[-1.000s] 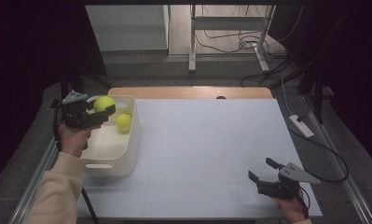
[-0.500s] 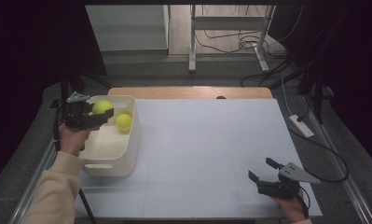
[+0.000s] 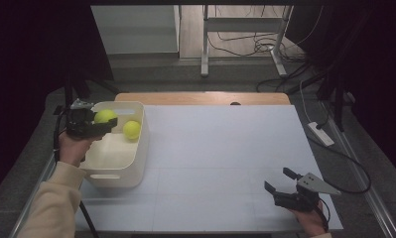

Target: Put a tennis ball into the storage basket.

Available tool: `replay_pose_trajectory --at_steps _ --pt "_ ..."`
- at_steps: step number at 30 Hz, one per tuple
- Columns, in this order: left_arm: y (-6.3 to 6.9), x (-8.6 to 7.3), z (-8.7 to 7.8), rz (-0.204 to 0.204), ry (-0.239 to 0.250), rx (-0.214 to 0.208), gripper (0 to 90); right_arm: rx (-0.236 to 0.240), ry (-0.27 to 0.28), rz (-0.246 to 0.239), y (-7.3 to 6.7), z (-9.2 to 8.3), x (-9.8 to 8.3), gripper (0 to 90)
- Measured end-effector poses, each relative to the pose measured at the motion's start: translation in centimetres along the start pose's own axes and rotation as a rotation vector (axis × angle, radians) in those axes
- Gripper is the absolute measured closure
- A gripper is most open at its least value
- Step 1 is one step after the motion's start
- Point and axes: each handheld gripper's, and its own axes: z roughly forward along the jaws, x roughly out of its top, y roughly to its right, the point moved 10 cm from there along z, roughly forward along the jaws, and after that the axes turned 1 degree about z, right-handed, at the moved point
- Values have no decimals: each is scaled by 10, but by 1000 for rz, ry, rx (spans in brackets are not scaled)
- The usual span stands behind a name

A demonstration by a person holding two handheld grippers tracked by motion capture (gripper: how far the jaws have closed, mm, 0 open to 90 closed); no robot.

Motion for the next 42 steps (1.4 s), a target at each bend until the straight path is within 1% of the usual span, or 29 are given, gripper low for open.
replay_pose_trajectory --at_steps 3,8,9,10,12,13,16,19,22,23,27,28,32,36,38,42 --pt "-1 0 -1 3 0 -1 264 1 -1 -1 0 0 0 122" --pt "-3 -1 -1 7 -4 10 259 -1 0 0 0 0 0 121" --pt "-4 0 -2 -2 10 24 242 0 0 0 0 0 0 121" --pt "-5 2 -3 -12 18 26 192 0 0 -1 0 -1 0 121" --pt "-5 4 -6 -20 29 31 132 0 0 -1 0 0 0 121" --pt "-5 4 -6 -20 29 31 119 0 0 -1 0 0 0 121" --pt "-2 6 -10 -7 37 13 105 0 0 -1 0 0 0 121" --pt "4 7 -12 0 51 -14 107 -1 0 -1 0 0 0 121" --pt "13 9 -15 7 80 -54 108 -1 0 -1 0 0 0 121" --pt "13 9 -15 7 80 -54 109 -1 0 -1 0 0 0 121" --pt "28 14 -22 19 141 -128 118 -1 1 2 1 -1 0 121" --pt "28 14 -22 19 141 -128 120 -1 1 2 1 -1 0 121" --pt "43 14 -27 44 174 -185 123 -4 5 10 3 -2 -1 121" --pt "56 13 -27 54 189 -234 122 -2 5 20 4 -2 -2 120" --pt "58 13 -27 56 195 -241 121 -2 7 20 4 -2 -2 120" --pt "70 15 -30 57 218 -280 121 0 9 22 6 -2 -1 121"
